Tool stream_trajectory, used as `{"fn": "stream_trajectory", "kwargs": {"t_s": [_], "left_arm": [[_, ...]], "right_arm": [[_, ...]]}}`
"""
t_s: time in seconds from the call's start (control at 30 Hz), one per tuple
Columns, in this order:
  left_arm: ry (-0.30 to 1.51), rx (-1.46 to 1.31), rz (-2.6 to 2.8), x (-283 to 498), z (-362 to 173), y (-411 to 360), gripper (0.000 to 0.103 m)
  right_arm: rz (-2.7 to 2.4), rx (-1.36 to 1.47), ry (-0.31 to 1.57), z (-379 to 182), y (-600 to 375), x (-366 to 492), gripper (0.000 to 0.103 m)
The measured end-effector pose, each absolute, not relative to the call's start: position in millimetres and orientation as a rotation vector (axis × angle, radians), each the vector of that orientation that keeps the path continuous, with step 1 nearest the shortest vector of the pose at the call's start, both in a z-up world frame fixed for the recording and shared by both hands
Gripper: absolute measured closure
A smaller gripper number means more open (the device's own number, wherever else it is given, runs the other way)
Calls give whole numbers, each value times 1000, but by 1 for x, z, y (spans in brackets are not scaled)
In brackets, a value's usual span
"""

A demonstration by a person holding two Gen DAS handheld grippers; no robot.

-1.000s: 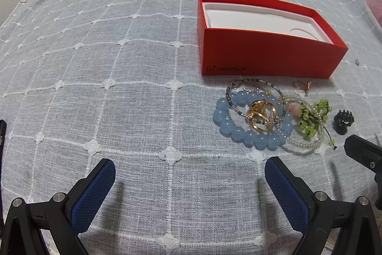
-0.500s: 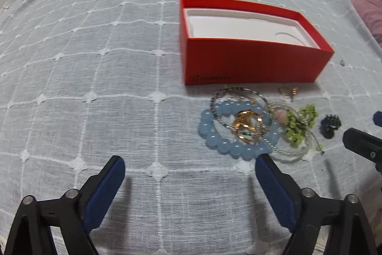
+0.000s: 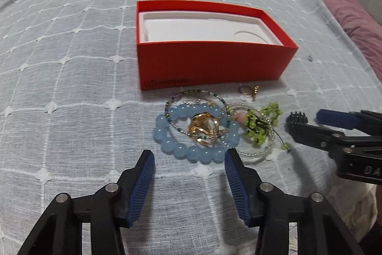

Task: Organize jewelry
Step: 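Move the left tool toward the seed-bead bracelet while the right tool approaches the crystal bracelet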

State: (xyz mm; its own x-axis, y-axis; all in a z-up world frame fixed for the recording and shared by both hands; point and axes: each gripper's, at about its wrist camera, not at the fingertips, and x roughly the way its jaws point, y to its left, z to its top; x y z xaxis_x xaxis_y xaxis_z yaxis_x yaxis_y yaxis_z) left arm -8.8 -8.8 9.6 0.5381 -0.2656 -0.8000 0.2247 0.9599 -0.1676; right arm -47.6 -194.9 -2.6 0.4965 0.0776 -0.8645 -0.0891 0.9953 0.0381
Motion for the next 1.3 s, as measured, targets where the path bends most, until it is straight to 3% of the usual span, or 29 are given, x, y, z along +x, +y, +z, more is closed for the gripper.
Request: {"fn": "stream_trajectory", "kwargs": {"t_s": [0.23, 0.47, 0.67, 0.73, 0.8, 1.17, 1.3], "left_arm": [[949, -52, -322, -2, 13, -15, 66], [955, -136, -303, 14, 14, -10, 67], [1002, -211, -244, 26, 3, -3, 85], [1004, -218, -231, 28, 2, -2, 97], [1012, -201, -207, 30, 0, -3, 103], [977, -134, -165, 12, 8, 10, 103], [978, -126, -162, 7, 7, 22, 103]], "right_arm": [[119, -43, 1023, 0, -189, -52, 40], [119, -56, 1003, 4, -187, -52, 40], [148, -63, 987, 7, -182, -56, 40], [160, -71, 983, 7, -178, -57, 40], [171, -79, 982, 7, -175, -59, 40], [294, -36, 1022, 2, -156, -66, 40], [311, -20, 1052, -5, -151, -63, 52]]}}
